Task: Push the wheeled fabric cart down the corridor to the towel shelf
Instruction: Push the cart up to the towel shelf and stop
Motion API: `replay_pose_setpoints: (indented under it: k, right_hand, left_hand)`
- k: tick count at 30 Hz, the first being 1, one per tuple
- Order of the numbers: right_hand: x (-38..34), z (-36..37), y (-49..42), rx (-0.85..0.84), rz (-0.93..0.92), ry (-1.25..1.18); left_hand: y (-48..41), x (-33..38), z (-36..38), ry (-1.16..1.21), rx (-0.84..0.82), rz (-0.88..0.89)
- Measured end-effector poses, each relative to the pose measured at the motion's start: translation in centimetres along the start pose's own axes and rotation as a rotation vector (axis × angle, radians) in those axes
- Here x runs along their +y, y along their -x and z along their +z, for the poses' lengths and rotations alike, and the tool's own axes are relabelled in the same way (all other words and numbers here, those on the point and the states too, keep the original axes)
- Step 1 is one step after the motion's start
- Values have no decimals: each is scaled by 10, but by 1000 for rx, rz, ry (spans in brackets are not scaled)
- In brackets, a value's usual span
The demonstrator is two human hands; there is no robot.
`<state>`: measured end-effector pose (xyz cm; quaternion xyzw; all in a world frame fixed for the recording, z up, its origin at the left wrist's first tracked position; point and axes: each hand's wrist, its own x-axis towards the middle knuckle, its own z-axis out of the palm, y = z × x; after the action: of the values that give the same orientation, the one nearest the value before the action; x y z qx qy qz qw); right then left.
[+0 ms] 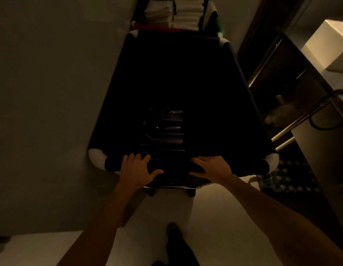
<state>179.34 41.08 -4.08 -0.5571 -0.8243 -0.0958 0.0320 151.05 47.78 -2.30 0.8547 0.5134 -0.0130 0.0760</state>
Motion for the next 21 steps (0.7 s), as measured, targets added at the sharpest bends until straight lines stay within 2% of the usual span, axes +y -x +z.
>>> replay_pose_setpoints:
  k: [9,21]
  right_hand:
    - [-14,-8,5,-8,-4,-13]
    - [14,4,-24,15,-38,17]
  left_hand:
    - [14,-3,-12,-34,-14,-11]
    - [-28,-9,-9,5,13,-16]
